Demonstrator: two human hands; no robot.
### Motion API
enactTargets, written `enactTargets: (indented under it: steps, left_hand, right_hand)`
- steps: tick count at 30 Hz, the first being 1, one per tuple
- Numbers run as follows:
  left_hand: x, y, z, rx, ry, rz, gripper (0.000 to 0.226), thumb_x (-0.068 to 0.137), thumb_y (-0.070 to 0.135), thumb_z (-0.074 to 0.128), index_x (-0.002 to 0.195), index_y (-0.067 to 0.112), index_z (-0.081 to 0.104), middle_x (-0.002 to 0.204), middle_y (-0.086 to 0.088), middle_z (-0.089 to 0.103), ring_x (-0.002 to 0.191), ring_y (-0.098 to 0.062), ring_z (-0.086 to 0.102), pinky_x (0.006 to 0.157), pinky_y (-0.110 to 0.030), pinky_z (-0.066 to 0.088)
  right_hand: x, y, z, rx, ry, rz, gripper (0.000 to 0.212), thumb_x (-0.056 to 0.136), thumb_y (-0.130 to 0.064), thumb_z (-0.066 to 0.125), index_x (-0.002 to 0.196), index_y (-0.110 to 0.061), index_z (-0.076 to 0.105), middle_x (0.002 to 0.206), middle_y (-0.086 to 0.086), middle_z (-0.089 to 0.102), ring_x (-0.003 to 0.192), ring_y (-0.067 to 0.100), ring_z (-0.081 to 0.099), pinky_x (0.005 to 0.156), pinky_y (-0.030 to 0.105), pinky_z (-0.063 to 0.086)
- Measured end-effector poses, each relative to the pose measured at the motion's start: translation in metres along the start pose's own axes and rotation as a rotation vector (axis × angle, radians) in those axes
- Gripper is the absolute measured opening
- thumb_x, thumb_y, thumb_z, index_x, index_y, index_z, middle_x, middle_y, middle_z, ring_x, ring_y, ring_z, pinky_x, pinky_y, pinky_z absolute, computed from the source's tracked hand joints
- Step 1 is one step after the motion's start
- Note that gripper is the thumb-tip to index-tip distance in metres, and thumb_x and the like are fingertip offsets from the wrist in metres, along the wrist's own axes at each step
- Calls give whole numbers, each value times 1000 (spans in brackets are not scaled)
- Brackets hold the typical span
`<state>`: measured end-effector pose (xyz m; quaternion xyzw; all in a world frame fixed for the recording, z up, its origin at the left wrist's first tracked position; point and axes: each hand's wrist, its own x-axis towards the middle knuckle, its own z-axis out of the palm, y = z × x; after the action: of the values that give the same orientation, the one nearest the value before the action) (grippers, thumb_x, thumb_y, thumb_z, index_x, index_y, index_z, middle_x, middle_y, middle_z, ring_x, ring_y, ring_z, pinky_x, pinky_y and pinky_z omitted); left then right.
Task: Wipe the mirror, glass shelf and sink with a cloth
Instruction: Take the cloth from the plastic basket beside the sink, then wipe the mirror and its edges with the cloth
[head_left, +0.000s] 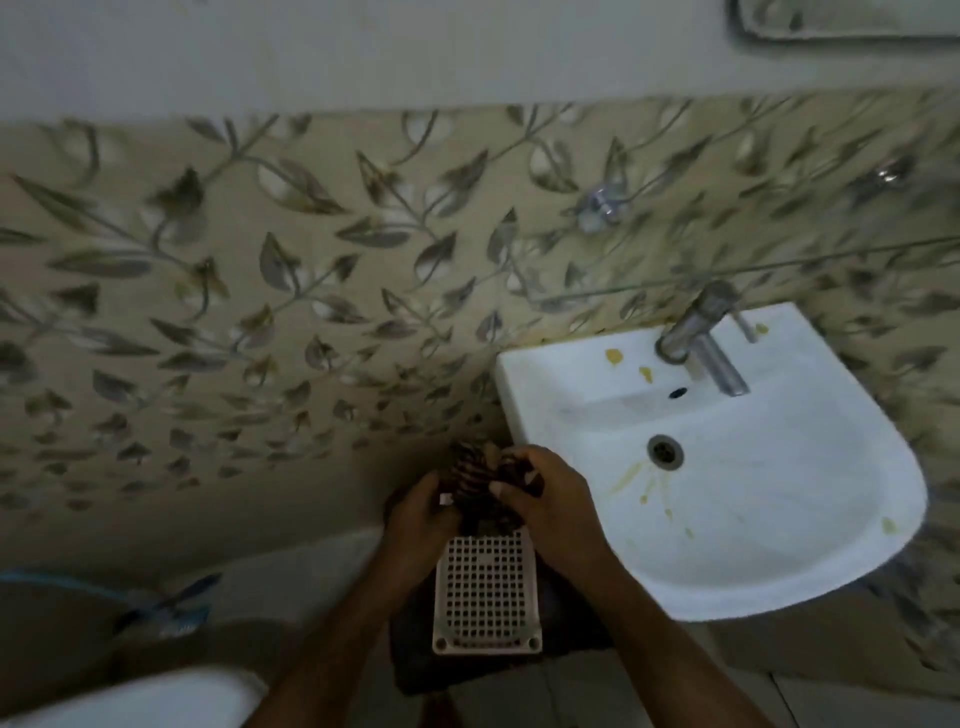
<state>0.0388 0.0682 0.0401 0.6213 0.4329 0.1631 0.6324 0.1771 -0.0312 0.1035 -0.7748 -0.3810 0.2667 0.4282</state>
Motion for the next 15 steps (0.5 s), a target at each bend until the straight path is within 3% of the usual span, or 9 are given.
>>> enactTargets:
  steps: [2,4,7,10,13,15]
  left_hand:
    - [3,36,3,-71,-62,36,38,74,42,71,111,32,70,108,2,76,102,-23,72,87,-52,58]
    - [5,78,9,-129,-120,65,51,79,27,73,127,17,62,119,-5,72,106,-24,72,82,-42,60]
    - [7,132,22,-178,-196,103,37,91,7,66,127,9,60,121,-8,70,106,-24,72,82,-36,60]
    - [0,180,39,-226,-246,141,27,99,13,56,125,6,60,119,-15,70,107,-30,71,80,-42,60]
    - [-15,233,55,-206,-262,235,27,96,25,63,121,13,63,113,-8,74,104,-22,73,79,-36,61]
    - [-23,262,62,-171,-265,311,29,94,27,68,119,14,63,111,-7,74,101,-21,73,81,-37,62]
  right_hand:
    - [6,-22,-26,41,45,-29,24,87,-12,74,103,-28,65,91,-18,62,75,-12,56,72,10,44]
    - [10,-44,-52,96,81,-40,27,86,-6,74,103,-25,67,87,-17,63,67,-10,56,66,12,45]
    - [12,-71,-92,129,119,-81,25,86,-7,74,110,-17,72,83,-14,63,62,-8,57,59,10,43]
    - [11,-94,-131,154,175,-123,26,85,-16,78,111,-18,76,82,-10,67,62,-1,58,62,22,49]
    - [7,-119,-167,216,208,-148,27,85,-17,78,112,-19,76,86,-9,74,80,8,69,77,30,59]
    - [4,-135,-191,257,238,-169,27,85,-13,78,112,-16,75,80,-10,74,78,10,70,74,29,60]
